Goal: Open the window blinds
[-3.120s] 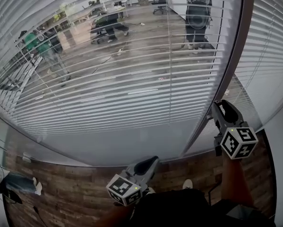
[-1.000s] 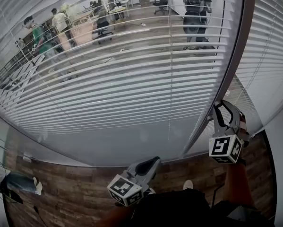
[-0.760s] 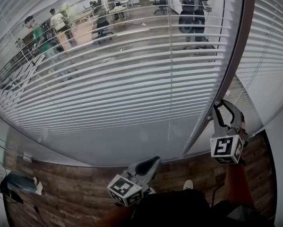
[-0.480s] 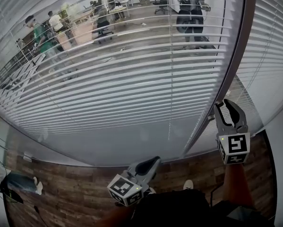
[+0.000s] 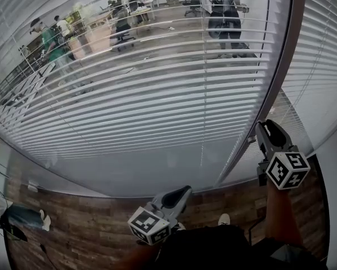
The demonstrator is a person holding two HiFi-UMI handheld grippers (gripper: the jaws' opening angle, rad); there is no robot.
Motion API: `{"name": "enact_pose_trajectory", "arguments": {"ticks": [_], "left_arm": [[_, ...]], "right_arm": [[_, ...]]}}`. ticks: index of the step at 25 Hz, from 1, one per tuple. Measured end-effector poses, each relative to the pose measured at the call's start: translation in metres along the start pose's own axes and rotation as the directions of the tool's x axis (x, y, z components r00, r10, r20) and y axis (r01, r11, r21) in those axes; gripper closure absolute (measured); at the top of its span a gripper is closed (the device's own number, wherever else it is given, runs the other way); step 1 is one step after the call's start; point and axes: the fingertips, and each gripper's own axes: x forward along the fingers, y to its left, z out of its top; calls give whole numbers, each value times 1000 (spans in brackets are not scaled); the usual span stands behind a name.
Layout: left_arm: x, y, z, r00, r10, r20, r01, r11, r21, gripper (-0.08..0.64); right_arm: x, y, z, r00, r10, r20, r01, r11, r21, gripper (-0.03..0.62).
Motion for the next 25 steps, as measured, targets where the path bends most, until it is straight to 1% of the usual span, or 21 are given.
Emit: {"name": "enact_pose_trajectory", "arguments": {"ticks": [3, 5, 8, 12, 15, 17, 19, 22, 25], "left_arm": [[1, 0, 1, 1000, 2, 0, -2, 1000, 0, 560], [2, 0, 1, 1000, 2, -2, -2, 1000, -4, 560], [-1, 2, -2, 1000, 3, -3, -3, 1000, 2, 560], [-1, 1, -1, 1000, 5, 1, -5, 1000, 9, 560], [0, -1, -1, 1000, -2, 3, 2, 1000, 9, 560], [0, -1, -3, 1000, -1, 1, 1, 1000, 1, 560], [0, 0, -2, 1000, 6, -1, -6, 1000, -2, 560], [0, 0, -3, 1000, 5, -2, -5, 1000, -4, 560], [1, -1, -1, 1000, 10, -1, -10, 1000, -2, 560]], "right_arm": [[2, -1, -3, 1000, 6, -13, -6, 1000, -2, 420], [3, 0, -2, 1000, 16, -15, -16, 1000, -4, 437], [4, 1, -4, 1000, 14, -21, -15, 1000, -25, 439], [3, 1, -5, 999, -8, -32, 5, 993, -114, 440], [4, 1, -4, 999, -29, -40, 21, 978, -206, 442], [4, 1, -3, 998, -44, -45, 30, 962, -272, 442], [4, 2, -4, 997, -63, -50, 41, 937, -348, 442], [5, 3, -5, 994, -93, -56, 57, 884, -464, 443], [5, 5, -1, 990, -130, -58, 75, 821, -566, 443]]}}
